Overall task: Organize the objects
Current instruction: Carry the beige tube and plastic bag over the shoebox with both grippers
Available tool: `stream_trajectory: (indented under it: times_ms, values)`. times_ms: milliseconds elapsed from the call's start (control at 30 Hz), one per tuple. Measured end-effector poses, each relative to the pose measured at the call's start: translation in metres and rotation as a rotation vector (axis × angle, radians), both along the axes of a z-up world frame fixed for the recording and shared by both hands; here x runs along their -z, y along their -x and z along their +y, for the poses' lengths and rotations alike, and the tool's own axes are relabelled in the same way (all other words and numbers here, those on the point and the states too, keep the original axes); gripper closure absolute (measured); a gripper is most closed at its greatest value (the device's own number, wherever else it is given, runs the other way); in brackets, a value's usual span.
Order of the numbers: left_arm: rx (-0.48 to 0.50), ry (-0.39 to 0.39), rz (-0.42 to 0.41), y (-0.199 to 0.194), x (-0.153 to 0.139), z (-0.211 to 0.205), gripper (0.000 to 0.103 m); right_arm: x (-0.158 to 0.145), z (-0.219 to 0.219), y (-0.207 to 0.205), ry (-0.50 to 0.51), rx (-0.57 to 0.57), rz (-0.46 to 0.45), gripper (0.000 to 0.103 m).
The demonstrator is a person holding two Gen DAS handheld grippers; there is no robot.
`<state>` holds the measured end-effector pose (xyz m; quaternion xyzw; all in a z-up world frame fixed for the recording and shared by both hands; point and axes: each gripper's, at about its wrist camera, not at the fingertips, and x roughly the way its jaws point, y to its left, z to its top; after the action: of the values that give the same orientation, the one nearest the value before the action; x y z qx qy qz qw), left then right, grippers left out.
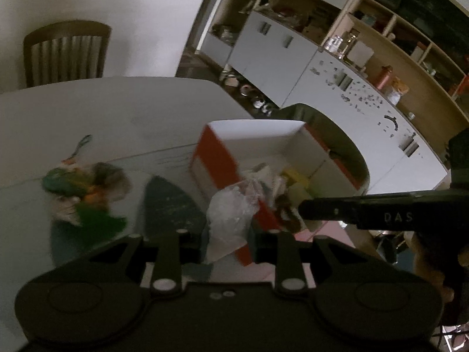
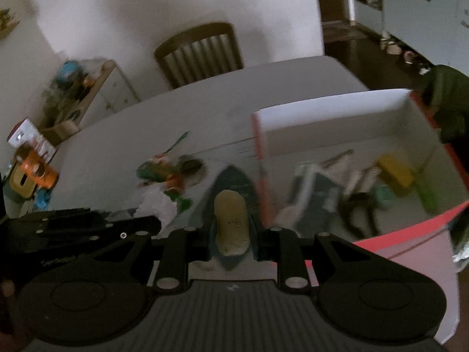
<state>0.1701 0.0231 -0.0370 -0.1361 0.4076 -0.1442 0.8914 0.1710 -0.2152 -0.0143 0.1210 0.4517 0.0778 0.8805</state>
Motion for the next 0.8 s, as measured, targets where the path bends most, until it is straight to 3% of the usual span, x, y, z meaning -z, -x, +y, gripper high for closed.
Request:
stream_trajectory:
  times_ms: [500, 800]
  values:
    - [0.061, -0.024, -0.003, -0.046, 0.001, -0.09, 0.078, 0.007, -0.115, 0.005, 0.04, 0.117, -0.013, 0.08]
    - [0.084, -0.056, 0.02, -0.085, 0.01, -0.133, 0.078, 0.027, -0.162, -0.005, 0.068, 0.135, -0.003, 0.08]
